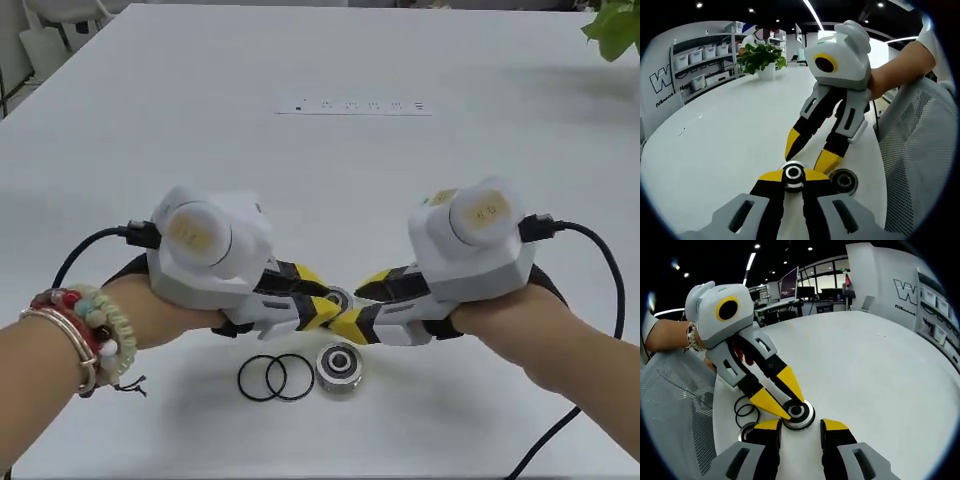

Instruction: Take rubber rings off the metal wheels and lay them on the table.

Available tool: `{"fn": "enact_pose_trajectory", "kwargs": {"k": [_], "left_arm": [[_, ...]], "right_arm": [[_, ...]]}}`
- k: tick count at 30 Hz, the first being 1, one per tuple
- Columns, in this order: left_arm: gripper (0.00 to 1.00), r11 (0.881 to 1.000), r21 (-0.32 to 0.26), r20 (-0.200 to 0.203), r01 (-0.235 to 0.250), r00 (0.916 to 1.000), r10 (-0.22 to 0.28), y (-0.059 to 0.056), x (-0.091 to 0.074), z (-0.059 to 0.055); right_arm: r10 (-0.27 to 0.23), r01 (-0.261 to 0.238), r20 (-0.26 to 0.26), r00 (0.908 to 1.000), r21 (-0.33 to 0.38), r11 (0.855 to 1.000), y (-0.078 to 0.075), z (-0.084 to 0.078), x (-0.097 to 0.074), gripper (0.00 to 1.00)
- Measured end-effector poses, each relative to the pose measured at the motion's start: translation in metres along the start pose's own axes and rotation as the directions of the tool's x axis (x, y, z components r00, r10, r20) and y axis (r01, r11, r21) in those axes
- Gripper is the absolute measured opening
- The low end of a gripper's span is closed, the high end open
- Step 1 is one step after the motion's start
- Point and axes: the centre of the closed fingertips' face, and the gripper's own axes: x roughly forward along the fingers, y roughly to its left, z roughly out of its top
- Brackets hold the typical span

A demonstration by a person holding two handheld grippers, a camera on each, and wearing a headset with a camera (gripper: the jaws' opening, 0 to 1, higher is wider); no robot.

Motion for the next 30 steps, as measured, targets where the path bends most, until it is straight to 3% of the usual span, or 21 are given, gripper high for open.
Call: {"fn": "enact_pose_trajectory", "kwargs": {"k": [11,23,30], "left_arm": [[0.08,1.000,0.007,0.004,-0.009,1.0000,0.009,-0.0013,0.0023,0.0005],[0.08,1.000,-0.002,0.008,-0.018,0.9998,0.018,-0.0040,0.0026,0.0017],[0.08,1.000,0.002,0.007,-0.020,0.9998,0.020,-0.0029,0.0025,0.0012]], "right_arm": [[0.018,-0.020,-0.023,0.9996,-0.084,0.996,0.0048,-0.0037,-0.0020,0.19],[0.030,-0.034,-0.038,0.9988,-0.102,0.994,0.0034,-0.0080,-0.0066,0.08],[0.015,-0.020,-0.049,0.9987,-0.110,0.994,0.0035,-0.0079,-0.0065,0.09]]}}
